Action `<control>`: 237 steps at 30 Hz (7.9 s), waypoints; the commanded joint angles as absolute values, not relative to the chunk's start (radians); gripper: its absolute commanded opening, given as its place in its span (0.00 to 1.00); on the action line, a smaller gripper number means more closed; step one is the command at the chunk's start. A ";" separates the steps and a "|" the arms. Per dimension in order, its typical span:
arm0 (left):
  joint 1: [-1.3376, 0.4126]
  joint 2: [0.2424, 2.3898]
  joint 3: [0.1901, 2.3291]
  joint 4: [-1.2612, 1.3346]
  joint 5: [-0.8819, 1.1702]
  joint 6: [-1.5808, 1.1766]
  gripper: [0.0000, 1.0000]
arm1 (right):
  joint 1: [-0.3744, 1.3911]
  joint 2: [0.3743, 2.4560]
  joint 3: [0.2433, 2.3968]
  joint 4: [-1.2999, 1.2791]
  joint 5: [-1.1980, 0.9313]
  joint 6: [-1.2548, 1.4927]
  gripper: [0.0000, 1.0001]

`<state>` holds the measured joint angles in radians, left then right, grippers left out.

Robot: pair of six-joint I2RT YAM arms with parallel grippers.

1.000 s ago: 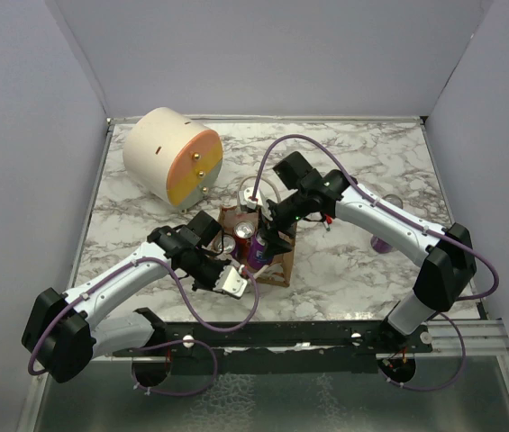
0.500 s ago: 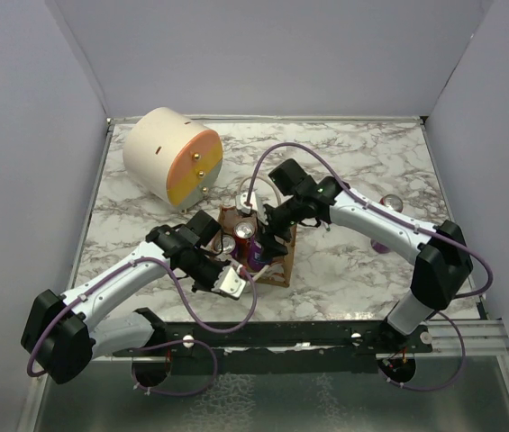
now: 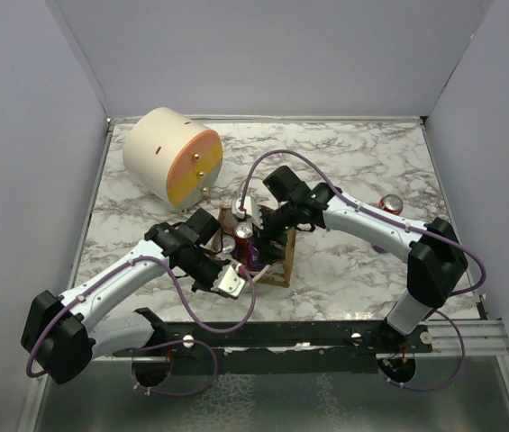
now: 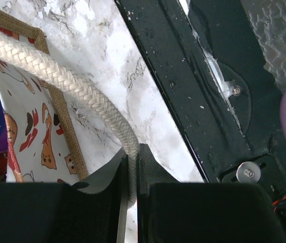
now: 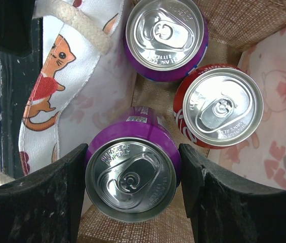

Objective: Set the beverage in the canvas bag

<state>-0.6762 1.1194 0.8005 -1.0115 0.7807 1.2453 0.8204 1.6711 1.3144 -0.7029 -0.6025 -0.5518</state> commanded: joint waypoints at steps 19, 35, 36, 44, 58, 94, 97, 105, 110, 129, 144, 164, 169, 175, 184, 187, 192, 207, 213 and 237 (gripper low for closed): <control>-0.667 1.118 0.820 -1.038 0.835 1.279 0.09 | 0.870 1.672 1.212 -0.464 -0.487 -0.346 0.13; -0.667 1.131 0.814 -1.023 0.836 1.276 0.09 | 0.918 1.713 1.222 -0.446 -0.404 -0.255 0.21; -0.667 1.132 0.814 -1.022 0.837 1.276 0.09 | 0.921 1.714 1.222 -0.446 -0.404 -0.249 0.22; -0.667 1.138 0.816 -1.018 0.836 1.274 0.09 | 0.945 1.723 1.225 -0.451 -0.383 -0.213 0.27; -0.667 1.144 0.818 -1.019 0.835 1.269 0.09 | 0.959 1.724 1.191 -0.431 -0.358 -0.178 0.54; -0.667 1.142 0.825 -1.025 0.812 1.281 0.09 | 0.904 1.615 1.194 -0.480 -0.466 -0.232 0.99; -0.667 1.143 0.824 -1.026 0.813 1.281 0.09 | 0.891 1.606 1.204 -0.485 -0.470 -0.233 0.99; -0.666 1.143 0.824 -1.026 0.813 1.281 0.09 | 0.858 1.571 1.241 -0.503 -0.498 -0.252 1.00; -0.667 1.143 0.820 -1.025 0.810 1.285 0.09 | 0.833 1.550 1.274 -0.517 -0.505 -0.264 1.00; -0.667 1.136 0.826 -0.999 0.796 1.257 0.09 | 0.600 1.361 1.365 -0.576 -0.528 -0.317 0.97; -0.669 1.125 0.839 -0.920 0.781 1.097 0.06 | 0.067 1.206 1.192 -0.497 -0.436 -0.231 1.00; -0.684 1.101 0.794 -0.884 0.612 0.971 0.01 | -0.204 1.356 1.119 -0.577 -0.312 -0.379 1.00; -0.686 1.077 0.764 -0.875 0.656 1.032 0.01 | -0.206 1.413 1.122 -0.608 -0.312 -0.398 1.00; -0.686 1.069 0.740 -0.868 0.662 1.056 0.01 | -0.208 1.471 1.115 -0.632 -0.331 -0.425 1.00; -0.686 1.062 0.746 -0.867 0.688 1.053 0.03 | -0.210 1.524 1.107 -0.659 -0.360 -0.439 0.92; -0.686 1.057 0.744 -0.867 0.701 1.057 0.02 | -0.210 1.537 1.113 -0.666 -0.365 -0.443 0.88; -0.686 1.051 0.745 -0.870 0.708 1.058 0.02 | -0.210 1.558 1.118 -0.675 -0.362 -0.449 0.79; -0.688 1.063 0.735 -0.866 0.682 1.063 0.03 | -0.209 1.534 1.232 -0.741 -0.444 -0.475 0.33; -0.694 1.078 0.747 -0.889 0.690 1.063 0.03 | -0.200 1.499 1.371 -0.838 -0.610 -0.481 0.21; -0.733 1.167 0.748 -0.901 0.681 1.082 0.03 | 0.571 1.501 1.658 -0.994 -0.782 -0.550 0.06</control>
